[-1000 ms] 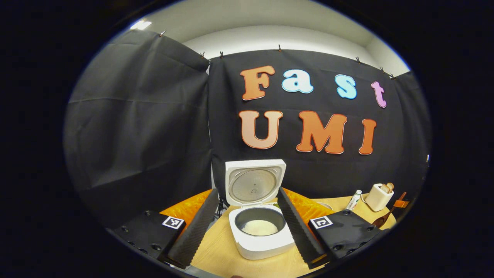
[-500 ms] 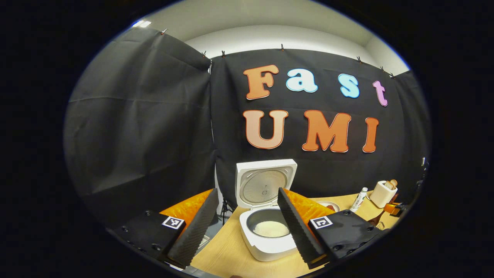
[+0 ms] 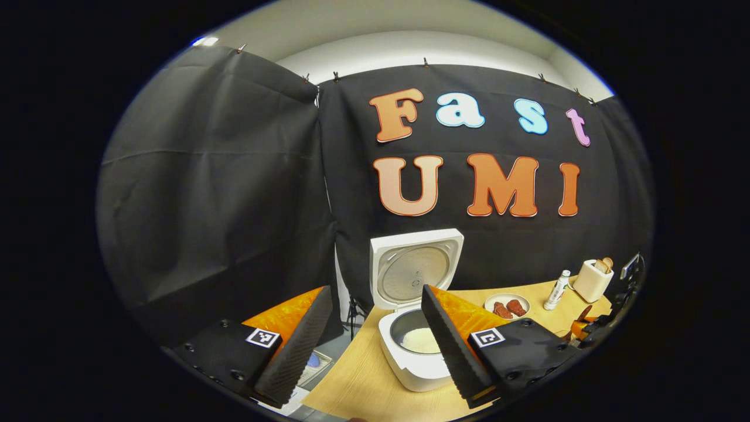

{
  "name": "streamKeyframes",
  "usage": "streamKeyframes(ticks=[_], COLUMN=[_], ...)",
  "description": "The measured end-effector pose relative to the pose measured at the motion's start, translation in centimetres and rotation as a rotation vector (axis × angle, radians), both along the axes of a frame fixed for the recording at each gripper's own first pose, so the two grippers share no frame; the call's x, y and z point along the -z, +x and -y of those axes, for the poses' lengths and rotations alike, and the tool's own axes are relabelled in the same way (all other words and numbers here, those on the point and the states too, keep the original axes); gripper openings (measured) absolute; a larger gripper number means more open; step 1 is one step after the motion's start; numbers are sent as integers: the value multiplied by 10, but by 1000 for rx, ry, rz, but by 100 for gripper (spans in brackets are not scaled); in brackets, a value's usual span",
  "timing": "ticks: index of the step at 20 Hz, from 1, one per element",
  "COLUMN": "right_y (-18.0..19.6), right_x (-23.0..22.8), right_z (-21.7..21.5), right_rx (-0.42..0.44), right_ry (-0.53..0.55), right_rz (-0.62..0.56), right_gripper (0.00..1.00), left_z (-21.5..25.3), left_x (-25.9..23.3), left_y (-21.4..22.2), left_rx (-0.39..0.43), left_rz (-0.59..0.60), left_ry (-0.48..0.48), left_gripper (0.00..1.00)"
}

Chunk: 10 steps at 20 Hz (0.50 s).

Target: Close the left gripper, press the button to open the rice cooker; take a wooden spoon from the chopstick holder with the right hand, scoop a spoonful of rice and pour it into the rice cooker, then put the wooden spoon back into the chopstick holder.

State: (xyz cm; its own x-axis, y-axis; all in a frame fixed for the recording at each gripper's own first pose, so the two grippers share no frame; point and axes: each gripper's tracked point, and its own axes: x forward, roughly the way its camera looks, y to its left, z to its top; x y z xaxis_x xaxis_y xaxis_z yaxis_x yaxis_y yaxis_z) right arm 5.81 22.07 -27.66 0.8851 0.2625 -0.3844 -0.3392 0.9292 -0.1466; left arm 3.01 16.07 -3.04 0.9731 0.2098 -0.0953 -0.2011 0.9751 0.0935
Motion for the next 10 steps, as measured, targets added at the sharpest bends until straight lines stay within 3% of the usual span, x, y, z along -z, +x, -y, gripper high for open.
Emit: streamKeyframes(ticks=[3, 10], right_y=[-7, -26], right_x=[6, 38], right_z=[-3, -28], right_rx=[25, 123], right_ry=[48, 450], right_rz=[-9, -278], right_gripper=[2, 2], left_z=[0, 8], left_x=[6, 11], left_y=[1, 3], left_rx=[0, 17], left_rz=[-4, -13], left_ry=[-12, -30], left_gripper=[100, 100])
